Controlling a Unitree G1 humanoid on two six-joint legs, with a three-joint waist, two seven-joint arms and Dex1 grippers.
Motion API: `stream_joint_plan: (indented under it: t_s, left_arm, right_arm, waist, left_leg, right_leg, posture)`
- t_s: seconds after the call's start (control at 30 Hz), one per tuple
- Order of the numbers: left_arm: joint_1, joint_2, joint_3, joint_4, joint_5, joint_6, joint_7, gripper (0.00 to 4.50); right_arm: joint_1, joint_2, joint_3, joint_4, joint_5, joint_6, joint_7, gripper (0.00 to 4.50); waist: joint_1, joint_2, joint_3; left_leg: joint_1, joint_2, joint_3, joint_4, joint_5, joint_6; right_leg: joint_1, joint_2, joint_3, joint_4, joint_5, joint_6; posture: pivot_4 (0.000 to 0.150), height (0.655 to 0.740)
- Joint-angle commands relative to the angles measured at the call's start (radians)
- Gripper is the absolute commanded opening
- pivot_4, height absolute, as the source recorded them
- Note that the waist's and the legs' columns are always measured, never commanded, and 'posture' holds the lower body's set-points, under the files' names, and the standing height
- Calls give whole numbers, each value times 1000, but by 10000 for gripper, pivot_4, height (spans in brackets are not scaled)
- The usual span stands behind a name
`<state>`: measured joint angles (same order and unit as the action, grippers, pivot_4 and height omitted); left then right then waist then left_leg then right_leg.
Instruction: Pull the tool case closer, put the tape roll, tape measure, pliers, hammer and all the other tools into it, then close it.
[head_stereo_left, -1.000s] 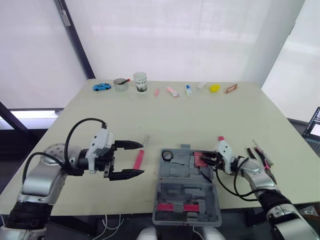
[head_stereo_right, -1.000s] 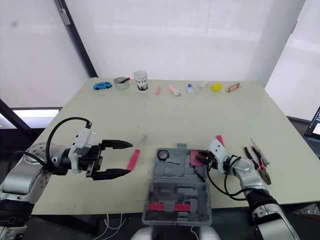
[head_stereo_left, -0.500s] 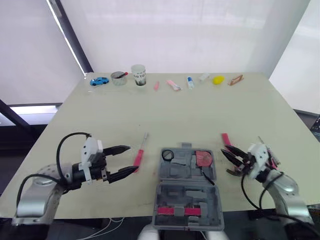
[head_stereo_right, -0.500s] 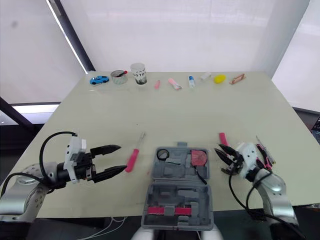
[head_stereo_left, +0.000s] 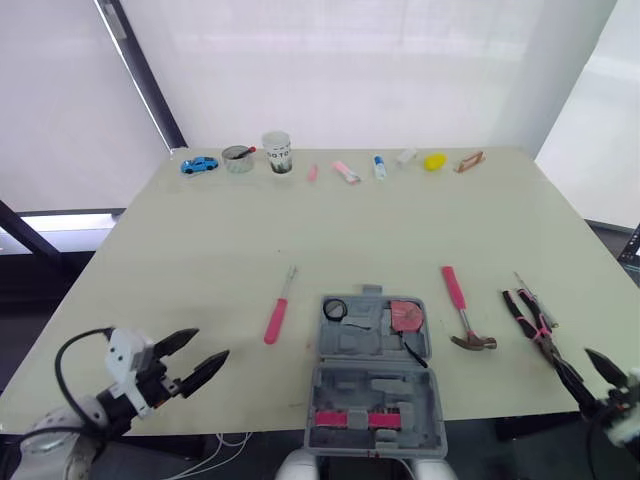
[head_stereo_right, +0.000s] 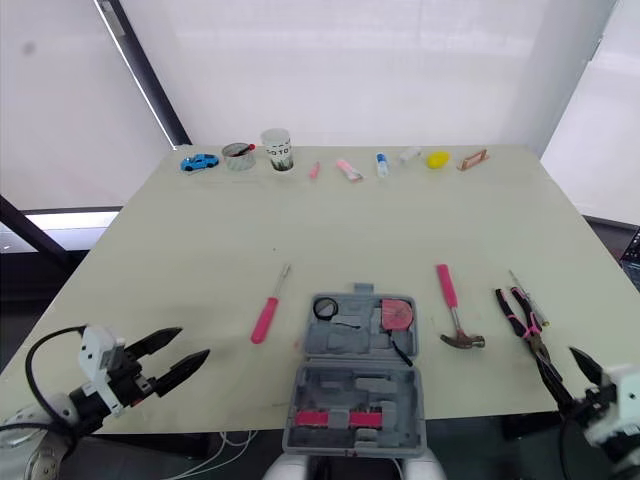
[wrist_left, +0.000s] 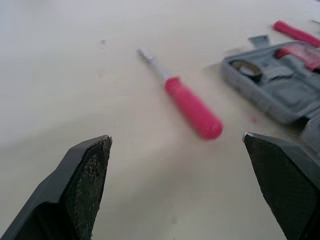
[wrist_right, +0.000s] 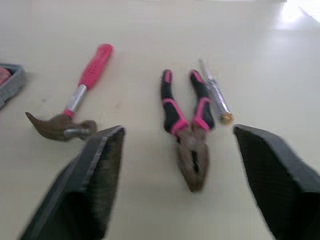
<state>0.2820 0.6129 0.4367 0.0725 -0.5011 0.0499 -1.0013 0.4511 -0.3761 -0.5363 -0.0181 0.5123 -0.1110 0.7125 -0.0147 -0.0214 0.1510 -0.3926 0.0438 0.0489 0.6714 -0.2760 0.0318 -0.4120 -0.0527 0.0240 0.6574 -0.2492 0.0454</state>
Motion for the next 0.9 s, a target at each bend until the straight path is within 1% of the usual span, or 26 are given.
stream_joint_plan:
  t_s: [0.03, 0.17, 0.27, 0.43, 0.53, 0.63, 0.67, 0.77, 0.9]
  left_arm:
    - [42, -9, 65, 5, 0, -58, 17, 45000]
    - [76, -21, 85, 15, -8, -77, 23, 45000]
    - [83, -24, 85, 21, -9, -83, 23, 45000]
    - [40, -12, 69, 26, -8, -81, 11, 45000]
    - [-2, 34, -1, 4, 35, -95, -59, 45000]
    - [-76, 73, -70, -34, 35, -76, -117, 45000]
    - [-100, 86, -90, -40, 36, -72, -134, 45000]
    - [-198, 139, -174, -57, 43, -62, -222, 45000]
    - [-314, 181, -240, -68, 18, -27, -310, 45000]
  right_arm:
    - [52, 21, -74, 14, 47, -48, 14, 44767]
    - [105, 43, -97, 67, 61, -71, 45, 44767]
    - [118, 42, -101, 93, 62, -80, 60, 44767]
    - [101, 17, -79, 84, 61, -44, 66, 44767]
    - [56, -17, -45, 85, 4, -19, 31, 44767]
    - [-7, -52, -13, 80, -8, 31, 18, 44767]
    - [-27, -62, -5, 84, -9, 44, 17, 44767]
    - [-113, -110, 12, 135, -41, 75, -4, 44767]
    - [-186, -164, 41, 209, -59, 99, 34, 44767]
  waist:
    - [2, 0, 0]
    - [3, 0, 0]
    - [3, 0, 0]
    - [3, 1, 0]
    - [2, 1, -1]
    - [4, 1, -1]
    - [4, 1, -1]
    - [4, 2, -1]
    - [4, 2, -1]
  left_leg:
    - [1, 0, 0, 0, 0, 0]
    - [1, 1, 0, 0, 0, 0]
    - [1, 2, 0, 0, 0, 0]
    - [0, 2, 0, 0, 0, 0]
    - [1, 2, 0, 0, 0, 0]
    - [0, 1, 0, 0, 0, 0]
    - [-1, 1, 0, 0, 0, 0]
    - [-1, 0, 0, 0, 0, 0]
    - [-1, -3, 0, -1, 0, 0]
  right_leg:
    - [0, 0, 0, 0, 0, 0]
    - [0, -2, 0, 0, 0, 0]
    - [-1, -5, 0, 0, 0, 0]
    - [-1, -6, 0, 0, 0, -1]
    - [-1, -6, 0, 0, 0, -1]
    - [-1, -5, 0, 0, 0, -1]
    - [-1, -2, -1, 0, 0, -1]
    - [-1, -1, 0, 0, 0, -1]
    - [-1, 0, 0, 0, 0, -1]
  posture:
    - [1500, 7400]
    - [1500, 7400]
    - [1500, 7400]
    - [1500, 7400]
    - [1500, 7400]
    - [1500, 7400]
    - [1500, 7400]
    - [1500, 7400]
    - [1500, 7400]
